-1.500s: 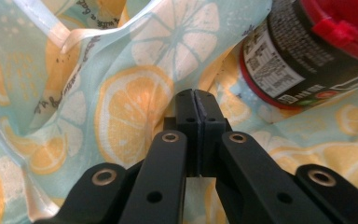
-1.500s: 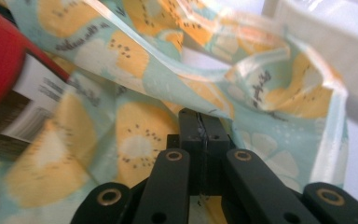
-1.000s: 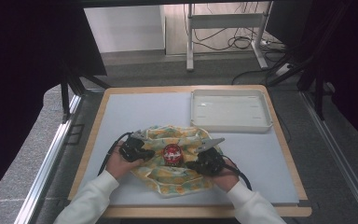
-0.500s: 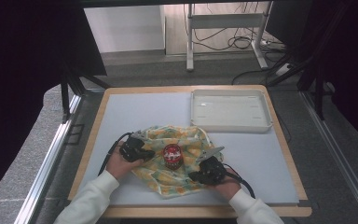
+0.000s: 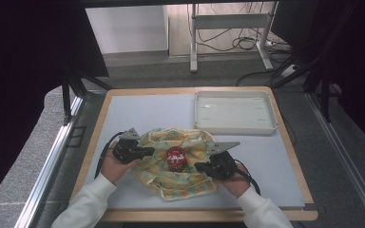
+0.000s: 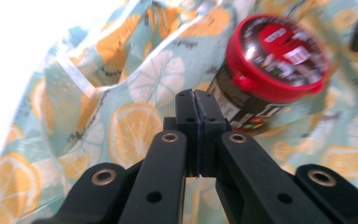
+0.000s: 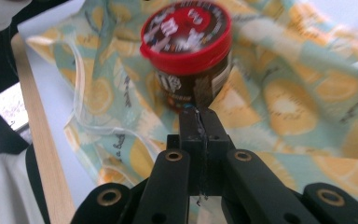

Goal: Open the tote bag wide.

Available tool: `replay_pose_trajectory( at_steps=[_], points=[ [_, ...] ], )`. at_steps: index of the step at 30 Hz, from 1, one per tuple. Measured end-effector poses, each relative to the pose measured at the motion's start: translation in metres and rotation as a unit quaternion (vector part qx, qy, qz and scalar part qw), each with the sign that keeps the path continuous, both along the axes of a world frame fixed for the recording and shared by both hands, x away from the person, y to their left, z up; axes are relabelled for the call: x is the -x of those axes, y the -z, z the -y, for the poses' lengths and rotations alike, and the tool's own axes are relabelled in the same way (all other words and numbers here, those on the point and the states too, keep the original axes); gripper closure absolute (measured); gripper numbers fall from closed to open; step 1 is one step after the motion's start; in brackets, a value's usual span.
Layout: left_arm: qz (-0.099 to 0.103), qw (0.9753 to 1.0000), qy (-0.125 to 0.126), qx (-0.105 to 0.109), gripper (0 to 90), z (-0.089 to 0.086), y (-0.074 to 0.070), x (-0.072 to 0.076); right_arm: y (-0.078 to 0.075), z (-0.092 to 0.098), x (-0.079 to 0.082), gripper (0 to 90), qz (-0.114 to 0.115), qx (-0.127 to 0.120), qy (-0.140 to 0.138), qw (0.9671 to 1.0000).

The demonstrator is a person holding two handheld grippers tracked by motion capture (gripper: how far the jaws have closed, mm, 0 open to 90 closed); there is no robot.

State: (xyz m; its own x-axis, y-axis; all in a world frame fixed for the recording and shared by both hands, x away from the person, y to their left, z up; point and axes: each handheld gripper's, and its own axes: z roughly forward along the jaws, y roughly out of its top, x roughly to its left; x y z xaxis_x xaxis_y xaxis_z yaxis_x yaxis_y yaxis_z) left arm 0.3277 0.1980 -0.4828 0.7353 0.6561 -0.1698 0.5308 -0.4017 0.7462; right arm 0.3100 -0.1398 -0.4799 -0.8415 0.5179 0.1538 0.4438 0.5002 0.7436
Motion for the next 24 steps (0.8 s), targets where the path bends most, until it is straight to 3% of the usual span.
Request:
replay_pose_trajectory(
  at_steps=[10, 13, 17, 19, 24],
  points=[
    [0.015, 0.9997, 0.004, 0.017, 89.7, -0.01, -0.008, 0.017, -0.009, 0.01, -0.004, 89.0, 0.012, -0.015, 0.017, 0.9997],
    [0.02, 0.9995, 0.001, 0.024, 86.1, -0.011, -0.01, 0.02, -0.012, 0.012, -0.005, 88.9, 0.013, -0.017, 0.022, 0.9995],
    [0.033, 0.9989, -0.013, 0.03, 69.7, -0.012, -0.011, 0.02, -0.013, 0.013, -0.006, 88.5, 0.018, -0.022, 0.022, 0.9994],
    [0.036, 0.9987, -0.021, 0.03, 55.9, -0.013, -0.011, 0.021, -0.015, 0.013, -0.006, 80.4, 0.021, -0.024, 0.024, 0.9992],
    [0.036, 0.9988, -0.024, 0.025, 38.2, -0.014, -0.011, 0.023, -0.02, 0.013, -0.005, 60.4, 0.038, -0.024, 0.032, 0.9985]
  ],
)
